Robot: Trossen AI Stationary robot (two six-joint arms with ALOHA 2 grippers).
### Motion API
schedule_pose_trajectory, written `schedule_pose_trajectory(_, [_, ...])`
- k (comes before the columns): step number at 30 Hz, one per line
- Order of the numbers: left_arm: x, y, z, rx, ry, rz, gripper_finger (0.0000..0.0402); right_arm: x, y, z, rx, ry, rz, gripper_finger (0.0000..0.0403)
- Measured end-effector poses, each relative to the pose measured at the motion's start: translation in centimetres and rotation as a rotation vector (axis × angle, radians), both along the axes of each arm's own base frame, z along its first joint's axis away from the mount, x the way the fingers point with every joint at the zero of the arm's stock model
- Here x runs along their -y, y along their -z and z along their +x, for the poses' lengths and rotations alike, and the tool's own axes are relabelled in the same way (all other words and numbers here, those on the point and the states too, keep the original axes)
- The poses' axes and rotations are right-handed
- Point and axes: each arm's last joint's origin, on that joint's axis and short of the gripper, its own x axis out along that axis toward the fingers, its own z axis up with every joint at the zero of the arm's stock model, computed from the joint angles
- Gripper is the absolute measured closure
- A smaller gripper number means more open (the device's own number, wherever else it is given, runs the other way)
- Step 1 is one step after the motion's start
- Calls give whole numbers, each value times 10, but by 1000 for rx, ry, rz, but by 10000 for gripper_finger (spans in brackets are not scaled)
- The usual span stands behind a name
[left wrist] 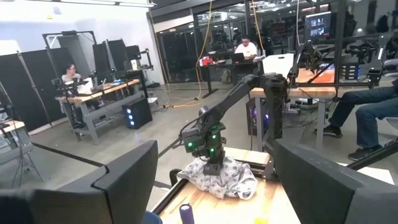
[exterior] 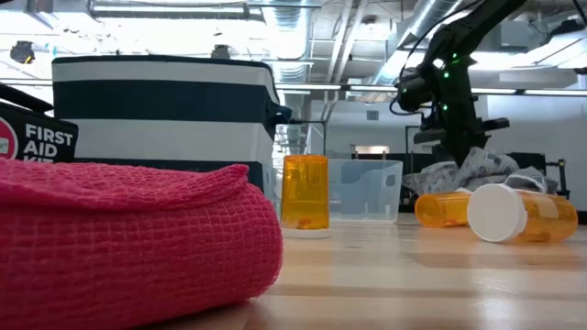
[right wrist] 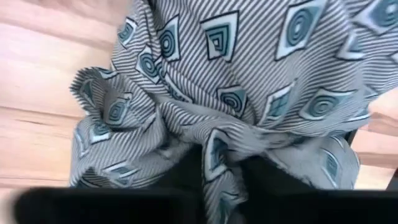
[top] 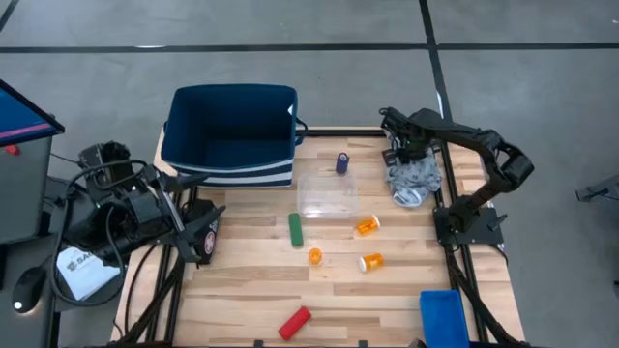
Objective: Pick & place medical supplies in basket/bin
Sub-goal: Put the blue patient gown into the blue bin
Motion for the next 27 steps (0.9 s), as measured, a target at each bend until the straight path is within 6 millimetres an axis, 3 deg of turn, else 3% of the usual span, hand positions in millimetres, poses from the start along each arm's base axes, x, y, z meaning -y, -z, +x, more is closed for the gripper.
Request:
schedule_pose_trajectory(6, [3, 2, 2, -5, 0, 8, 92, -15, -32, -15, 73, 25, -105, 394])
schedule_pose_trajectory(12, [4, 3, 3, -12, 0, 18, 92, -57, -80, -36, 305, 82, -243, 398])
schedule_pose_trajectory(20, [4, 3, 3, -11, 0, 17, 92, -127, -133, -68, 865, 114, -327, 401])
schedule_pose_trajectory(27, [4, 3, 3, -12, 0, 18, 92, -156, -183, -80, 1461, 15, -401, 402])
